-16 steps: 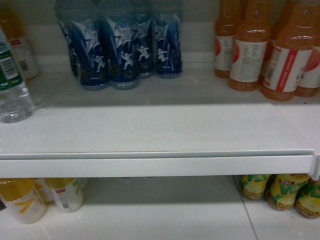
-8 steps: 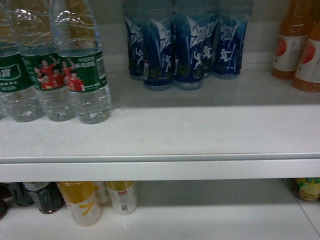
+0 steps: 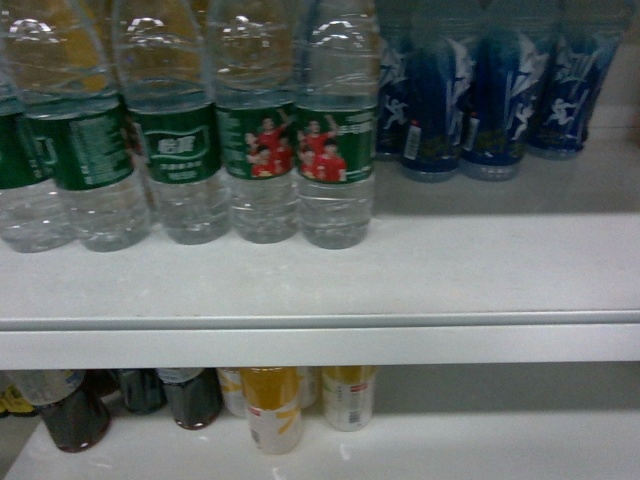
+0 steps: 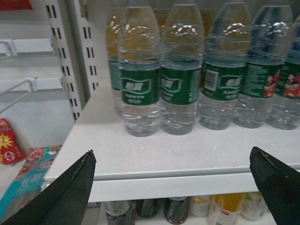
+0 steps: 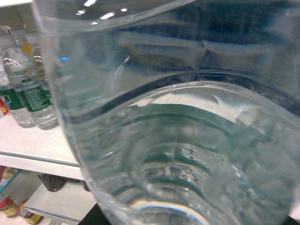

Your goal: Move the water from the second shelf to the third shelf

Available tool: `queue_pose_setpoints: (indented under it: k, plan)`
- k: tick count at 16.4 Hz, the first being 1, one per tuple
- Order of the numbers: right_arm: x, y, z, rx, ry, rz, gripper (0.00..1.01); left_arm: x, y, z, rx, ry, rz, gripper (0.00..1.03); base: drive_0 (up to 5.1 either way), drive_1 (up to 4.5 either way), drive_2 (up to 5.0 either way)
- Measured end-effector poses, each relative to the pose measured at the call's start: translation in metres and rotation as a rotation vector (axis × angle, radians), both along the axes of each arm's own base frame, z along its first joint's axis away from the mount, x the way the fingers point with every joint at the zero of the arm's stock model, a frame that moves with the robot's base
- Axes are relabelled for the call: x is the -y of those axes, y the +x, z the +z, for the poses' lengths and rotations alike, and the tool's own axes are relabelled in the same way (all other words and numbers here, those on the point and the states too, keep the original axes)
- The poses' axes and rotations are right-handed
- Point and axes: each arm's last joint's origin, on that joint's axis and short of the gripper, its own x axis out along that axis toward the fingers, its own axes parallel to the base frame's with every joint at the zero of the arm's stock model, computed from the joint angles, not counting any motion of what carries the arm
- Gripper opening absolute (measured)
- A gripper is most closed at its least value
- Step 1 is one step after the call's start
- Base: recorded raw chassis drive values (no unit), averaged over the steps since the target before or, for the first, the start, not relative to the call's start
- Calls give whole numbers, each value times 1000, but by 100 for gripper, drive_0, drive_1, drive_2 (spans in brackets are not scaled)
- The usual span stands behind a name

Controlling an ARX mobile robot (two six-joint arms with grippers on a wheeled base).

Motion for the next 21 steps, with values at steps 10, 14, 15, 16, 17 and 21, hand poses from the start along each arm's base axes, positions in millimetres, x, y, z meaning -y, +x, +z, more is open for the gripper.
queue_pose_setpoints:
  k: [10, 14, 15, 16, 17, 21]
  plan:
    - [0, 0, 0, 0, 0, 2, 39, 0, 0, 0, 1, 0, 1, 98, -496, 249, 249]
    - [0, 0, 0, 1, 1, 13, 39, 0, 0, 0, -2, 0, 6, 98, -248, 125, 125]
    - [-1, -1, 1, 7, 2, 25, 39, 0, 0, 0, 0, 0, 5, 98, 0, 0, 0]
    - [0, 0, 0, 1, 1, 14, 39, 0, 0, 0, 1, 0, 3, 98, 0, 0, 0]
    - [0, 0, 0, 0, 1, 6, 39, 0, 0, 0, -2, 0, 3, 98, 0, 0, 0]
    - [0, 0, 0, 0, 0, 3, 39, 0, 0, 0, -1, 0, 1, 98, 0, 0, 0]
